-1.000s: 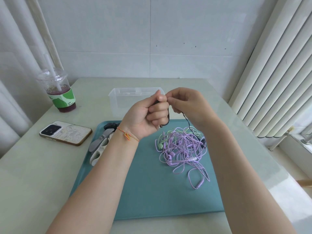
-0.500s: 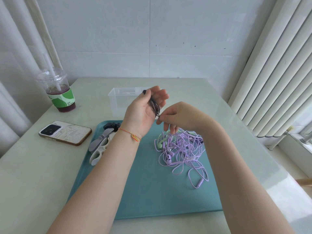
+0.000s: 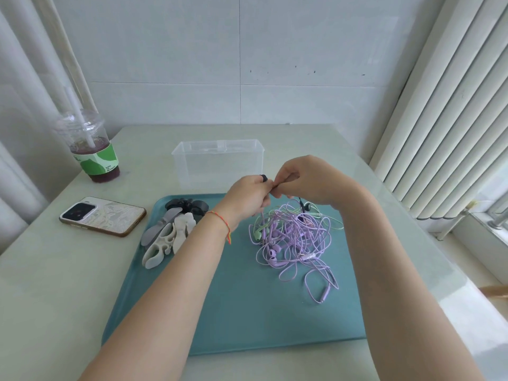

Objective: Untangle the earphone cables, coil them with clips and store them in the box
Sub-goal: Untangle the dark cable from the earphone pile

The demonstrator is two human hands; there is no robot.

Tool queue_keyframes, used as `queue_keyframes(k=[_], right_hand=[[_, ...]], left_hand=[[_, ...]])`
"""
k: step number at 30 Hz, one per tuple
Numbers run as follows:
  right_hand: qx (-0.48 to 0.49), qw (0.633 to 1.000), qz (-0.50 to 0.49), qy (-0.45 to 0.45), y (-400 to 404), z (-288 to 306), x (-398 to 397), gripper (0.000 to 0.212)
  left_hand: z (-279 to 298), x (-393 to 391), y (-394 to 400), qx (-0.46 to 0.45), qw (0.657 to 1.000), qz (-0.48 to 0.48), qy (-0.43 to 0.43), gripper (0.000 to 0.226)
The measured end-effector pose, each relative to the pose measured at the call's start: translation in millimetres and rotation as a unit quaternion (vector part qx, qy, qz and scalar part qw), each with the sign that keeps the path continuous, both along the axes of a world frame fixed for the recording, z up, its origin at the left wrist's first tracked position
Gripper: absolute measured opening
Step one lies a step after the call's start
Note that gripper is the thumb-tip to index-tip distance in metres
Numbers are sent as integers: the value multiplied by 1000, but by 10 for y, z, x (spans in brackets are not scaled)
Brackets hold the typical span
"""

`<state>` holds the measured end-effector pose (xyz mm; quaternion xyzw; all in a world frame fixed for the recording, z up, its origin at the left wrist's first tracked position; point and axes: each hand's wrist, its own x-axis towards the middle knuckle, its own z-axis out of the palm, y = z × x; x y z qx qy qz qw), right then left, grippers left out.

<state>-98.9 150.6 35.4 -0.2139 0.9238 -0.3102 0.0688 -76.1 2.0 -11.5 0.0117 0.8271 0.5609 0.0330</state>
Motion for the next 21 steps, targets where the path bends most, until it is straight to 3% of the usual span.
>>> queue_keyframes(k=[9,16,21], right_hand=[[-156,986,-36,42,-44,-11,-37,11],[-198,980,-22,16,-120,-83,-32,14],[-252,964,9,-80,-238,-175,-3,18]], left_hand=[[97,72,-79,211,963,-132,-101,33],[165,33,-183,531,814,-210,-107,39],[128,-18,-212,603,776,-171,-64,37]])
